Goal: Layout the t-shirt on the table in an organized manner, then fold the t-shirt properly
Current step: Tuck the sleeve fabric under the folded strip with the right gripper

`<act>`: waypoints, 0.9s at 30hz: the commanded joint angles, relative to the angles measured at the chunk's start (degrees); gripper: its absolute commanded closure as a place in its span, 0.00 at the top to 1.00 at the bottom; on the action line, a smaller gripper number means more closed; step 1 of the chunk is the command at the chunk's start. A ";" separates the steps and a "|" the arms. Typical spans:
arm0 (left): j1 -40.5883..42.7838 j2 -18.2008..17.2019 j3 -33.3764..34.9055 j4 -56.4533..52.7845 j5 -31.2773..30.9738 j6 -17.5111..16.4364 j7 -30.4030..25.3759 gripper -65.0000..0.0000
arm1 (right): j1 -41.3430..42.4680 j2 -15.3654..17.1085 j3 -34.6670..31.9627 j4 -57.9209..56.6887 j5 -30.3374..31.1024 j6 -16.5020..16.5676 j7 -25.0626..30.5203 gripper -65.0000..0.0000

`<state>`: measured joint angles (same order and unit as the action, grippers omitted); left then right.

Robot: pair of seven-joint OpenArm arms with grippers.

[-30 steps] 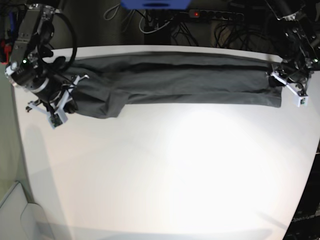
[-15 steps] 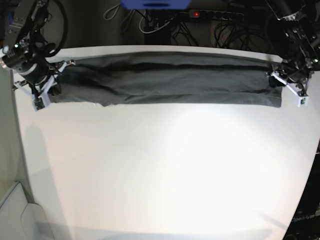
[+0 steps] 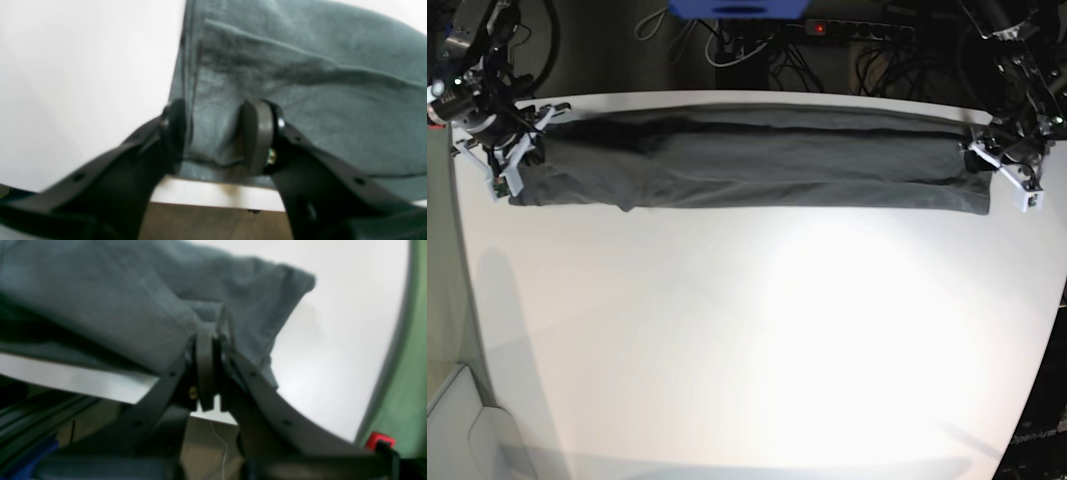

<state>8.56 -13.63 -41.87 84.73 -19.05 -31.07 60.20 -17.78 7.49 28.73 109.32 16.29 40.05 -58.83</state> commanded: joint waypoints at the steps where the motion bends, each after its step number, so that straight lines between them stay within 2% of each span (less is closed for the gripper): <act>1: -0.34 -1.10 -0.29 0.77 -0.51 0.17 -0.64 0.43 | 1.30 0.56 0.24 0.09 0.36 -0.05 1.29 0.01; 4: -0.34 -1.10 -0.29 0.85 -0.51 0.08 -0.64 0.43 | 2.35 0.91 0.15 -3.25 0.36 -0.05 1.82 0.01; 12: -0.34 -1.36 -0.37 1.21 -0.51 0.08 -0.64 0.43 | 3.85 2.23 -1.87 -14.33 0.36 -0.05 8.59 0.01; 15: -0.34 -1.36 -0.46 1.29 -0.51 0.08 -0.64 0.51 | 3.58 3.02 -3.19 -17.14 0.28 -0.05 10.78 0.01; 24: -0.51 -1.36 -1.52 1.38 -0.60 -0.01 -1.08 0.54 | 3.67 3.11 -3.10 -19.52 0.28 -0.05 12.19 0.01; 26: -0.86 -1.36 -3.63 1.38 -0.69 -1.24 -0.91 0.54 | 3.67 3.11 -3.10 -19.52 0.28 -0.05 12.19 0.01; 27: -0.95 -1.36 -4.68 1.38 -1.13 -3.08 -0.73 0.56 | 3.67 3.11 -3.10 -19.60 0.28 -0.05 12.19 0.01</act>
<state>8.05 -13.76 -46.30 84.88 -19.09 -34.17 59.86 -14.02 10.33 25.80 89.71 17.87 39.77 -45.30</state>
